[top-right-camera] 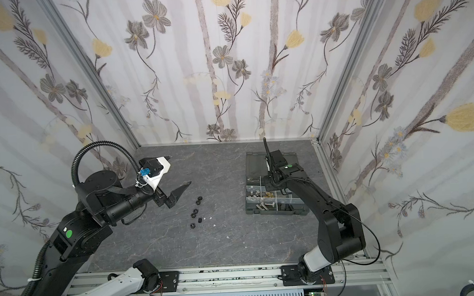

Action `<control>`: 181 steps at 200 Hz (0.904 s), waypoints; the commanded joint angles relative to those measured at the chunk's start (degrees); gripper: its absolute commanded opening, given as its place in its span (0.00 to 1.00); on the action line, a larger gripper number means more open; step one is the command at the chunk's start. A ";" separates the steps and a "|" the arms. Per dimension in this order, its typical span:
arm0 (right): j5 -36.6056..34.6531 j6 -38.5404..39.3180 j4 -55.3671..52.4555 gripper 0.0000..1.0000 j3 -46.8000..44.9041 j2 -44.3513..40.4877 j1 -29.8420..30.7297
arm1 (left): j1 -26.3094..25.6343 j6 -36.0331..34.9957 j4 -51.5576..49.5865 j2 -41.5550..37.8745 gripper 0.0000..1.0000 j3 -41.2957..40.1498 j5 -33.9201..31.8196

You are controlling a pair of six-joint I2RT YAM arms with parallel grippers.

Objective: Sort the screws and nuts into containers
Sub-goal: Place the nut into the container.

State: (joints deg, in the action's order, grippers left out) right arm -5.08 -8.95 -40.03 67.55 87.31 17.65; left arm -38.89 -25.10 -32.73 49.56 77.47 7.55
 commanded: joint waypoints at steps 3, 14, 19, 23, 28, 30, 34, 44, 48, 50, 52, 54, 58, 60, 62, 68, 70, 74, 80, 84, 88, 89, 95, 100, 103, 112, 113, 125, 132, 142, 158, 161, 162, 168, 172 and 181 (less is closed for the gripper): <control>0.73 -0.72 1.95 0.08 -0.76 0.77 -3.03 | 0.02 -0.21 1.46 0.27 1.00 0.66 0.31; 1.37 -0.81 2.23 0.08 -0.64 1.58 -4.21 | 0.01 -0.21 1.43 0.29 1.00 0.75 0.27; 1.64 -0.81 2.17 0.08 -0.43 2.08 -4.50 | 0.04 -0.14 1.36 0.34 1.00 0.90 0.27; 1.57 -0.76 2.17 0.08 -0.40 2.36 -4.63 | 0.05 -0.13 1.27 0.29 1.00 0.92 0.28; 1.57 -0.72 2.21 0.08 -0.40 2.78 -4.64 | 0.05 -0.12 1.22 0.30 1.00 0.99 0.27; 1.63 -0.72 2.12 0.08 -0.40 2.96 -4.69 | 0.00 -0.12 1.19 0.28 1.00 1.01 0.27; 1.61 -0.67 2.17 0.08 -0.50 3.26 -4.64 | 0.04 -0.12 1.18 0.32 1.00 1.02 0.27; 1.59 -0.70 2.24 0.08 -0.91 3.74 -4.88 | 0.04 -0.03 1.22 0.20 1.00 0.93 0.25; 1.53 -0.55 2.23 0.09 -1.13 4.55 -4.95 | 0.02 -0.03 1.18 0.21 1.00 0.86 0.27; 1.49 -0.54 2.28 0.08 -1.29 5.31 -5.00 | 0.04 -0.03 1.18 0.21 1.00 0.91 0.29; 1.55 -0.59 2.38 0.08 -1.46 5.59 -5.00 | 0.05 -0.03 1.18 0.19 1.00 0.79 0.28; 1.50 -0.62 2.58 0.08 -1.57 5.77 -5.04 | 0.05 -0.03 1.22 0.19 1.00 0.76 0.21; 1.51 -0.64 2.79 0.08 -1.92 6.04 -5.16 | 0.05 -0.03 1.26 0.11 1.00 0.67 0.17; 1.60 -0.63 2.97 0.09 -2.08 6.14 -5.23 | 0.05 -0.03 1.27 0.14 1.00 0.67 0.18; 1.64 -0.63 3.12 0.09 -2.18 6.19 -5.25 | 0.05 -0.03 1.24 0.18 1.00 0.66 0.18; 1.75 -0.63 3.52 0.09 -2.70 6.45 -5.38 | 0.01 -0.03 1.14 0.14 1.00 0.67 0.18; 1.81 -0.65 3.72 0.09 -2.80 6.53 -5.42 | 0.04 -0.03 1.15 0.20 1.00 0.69 0.18; 1.91 -0.63 3.84 0.09 -2.98 6.71 -5.45 | -0.07 -0.03 1.06 0.20 1.00 0.79 0.20; 1.96 -0.64 4.07 0.09 -3.16 6.93 -5.52 | 0.04 -0.03 0.92 0.28 1.00 0.84 0.19; 2.00 -0.59 4.08 0.09 -3.28 7.18 -5.60 | 0.07 -0.03 0.88 0.27 1.00 0.84 0.17; 2.01 -0.48 4.11 0.09 -3.30 7.40 -5.62 | 0.10 0.01 0.85 0.32 1.00 0.92 0.09; 1.96 -0.42 4.14 0.09 -3.30 7.42 -5.61 | 0.07 0.03 0.84 0.34 1.00 0.97 0.05; 1.84 -0.38 4.22 0.09 -3.39 7.60 -5.66 | 0.04 -0.12 0.77 0.29 1.00 0.93 -0.03; 1.70 -0.30 4.32 0.09 -3.39 7.85 -5.70 | 0.05 -0.20 0.77 0.24 1.00 0.93 -0.16; 1.59 -0.28 4.38 0.10 -3.43 7.94 -5.70 | 0.00 -0.21 0.70 0.24 1.00 0.93 -0.18; 1.47 -0.28 4.45 0.10 -3.30 8.30 -5.78 | 0.00 -0.21 0.76 0.24 1.00 0.93 -0.32; 1.47 -0.23 4.44 0.10 -3.30 8.26 -5.78 | 0.02 -0.25 0.75 0.26 1.00 0.93 -0.33; 1.64 -0.22 4.53 0.11 -3.21 8.62 -5.78 | 0.07 -0.21 0.74 0.15 1.00 0.84 -0.38; 1.82 -0.19 4.57 0.12 -3.13 8.83 -5.78 | 0.04 -0.21 0.75 0.04 1.00 0.78 -0.43; 1.90 -0.19 4.69 0.14 -3.13 8.96 -5.78 | 0.05 -0.13 0.63 0.01 1.00 0.76 -0.58; 1.92 -0.10 4.55 0.16 -3.17 9.17 -5.78 | 0.02 -0.20 0.50 -0.08 1.00 0.85 -0.82; 1.91 -0.10 4.54 0.16 -3.13 9.19 -5.80 | 0.04 -0.21 0.50 0.00 1.00 0.84 -0.81; 1.91 -0.06 4.53 0.17 -3.13 9.15 -5.83 | 0.05 -0.21 0.49 -0.04 1.00 0.84 -0.75; 1.73 -0.02 4.45 0.17 -3.05 9.04 -5.79 | 0.00 -0.21 0.41 -0.08 1.00 0.93 -0.82; 1.64 -0.01 4.38 0.18 -3.05 8.95 -5.78 | 0.05 -0.21 0.39 -0.05 1.00 0.93 -0.76; 1.42 0.02 4.08 0.21 -2.91 8.69 -5.78 | 0.05 -0.21 0.39 0.02 1.00 0.93 -0.78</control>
State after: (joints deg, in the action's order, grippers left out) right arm -3.33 -9.32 -35.99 64.34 96.38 11.88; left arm -38.89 -25.08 -32.82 49.58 78.00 7.27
